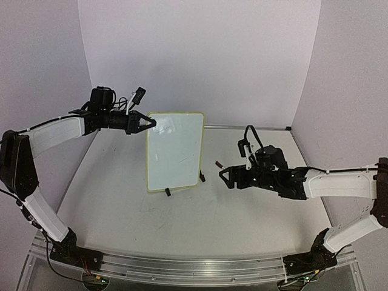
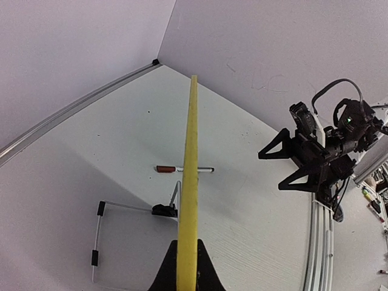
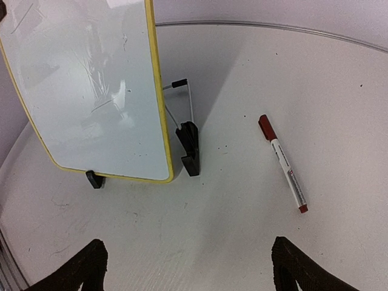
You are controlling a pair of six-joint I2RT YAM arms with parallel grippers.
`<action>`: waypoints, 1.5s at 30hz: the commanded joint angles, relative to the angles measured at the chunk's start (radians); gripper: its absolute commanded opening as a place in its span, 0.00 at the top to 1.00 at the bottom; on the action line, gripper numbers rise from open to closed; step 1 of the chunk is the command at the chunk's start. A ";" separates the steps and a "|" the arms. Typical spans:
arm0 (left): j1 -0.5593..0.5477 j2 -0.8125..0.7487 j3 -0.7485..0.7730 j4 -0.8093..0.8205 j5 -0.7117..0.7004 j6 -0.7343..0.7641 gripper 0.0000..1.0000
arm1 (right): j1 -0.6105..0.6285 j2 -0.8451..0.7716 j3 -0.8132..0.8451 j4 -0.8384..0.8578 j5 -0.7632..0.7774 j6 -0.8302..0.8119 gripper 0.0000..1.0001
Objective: Write a sentence on the whiteboard
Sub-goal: Adjust the whiteboard on the whiteboard stand.
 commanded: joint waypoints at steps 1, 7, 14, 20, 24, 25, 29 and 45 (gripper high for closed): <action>0.000 -0.148 -0.136 0.294 -0.087 -0.052 1.00 | -0.002 -0.044 0.025 0.008 -0.004 0.010 0.10; 0.000 -0.225 -0.267 0.562 -0.156 -0.171 1.00 | -0.003 -0.074 0.004 0.007 -0.005 0.030 0.10; 0.001 -0.252 -0.320 0.688 -0.202 -0.209 1.00 | -0.002 -0.101 -0.021 0.006 0.006 0.053 0.10; 0.001 -0.257 -0.378 0.815 -0.222 -0.254 1.00 | -0.002 -0.122 -0.033 0.005 0.019 0.064 0.10; -0.002 -0.242 -0.393 0.894 -0.213 -0.307 1.00 | -0.001 -0.133 -0.036 0.001 0.026 0.069 0.10; -0.002 -0.237 -0.394 0.909 -0.214 -0.312 1.00 | -0.002 -0.136 -0.037 0.000 0.026 0.070 0.10; -0.006 -0.212 -0.391 0.953 -0.205 -0.336 1.00 | -0.002 -0.145 -0.040 -0.002 0.033 0.073 0.10; -0.028 -0.152 -0.413 0.991 -0.267 -0.338 1.00 | -0.002 -0.184 -0.056 -0.009 0.053 0.080 0.10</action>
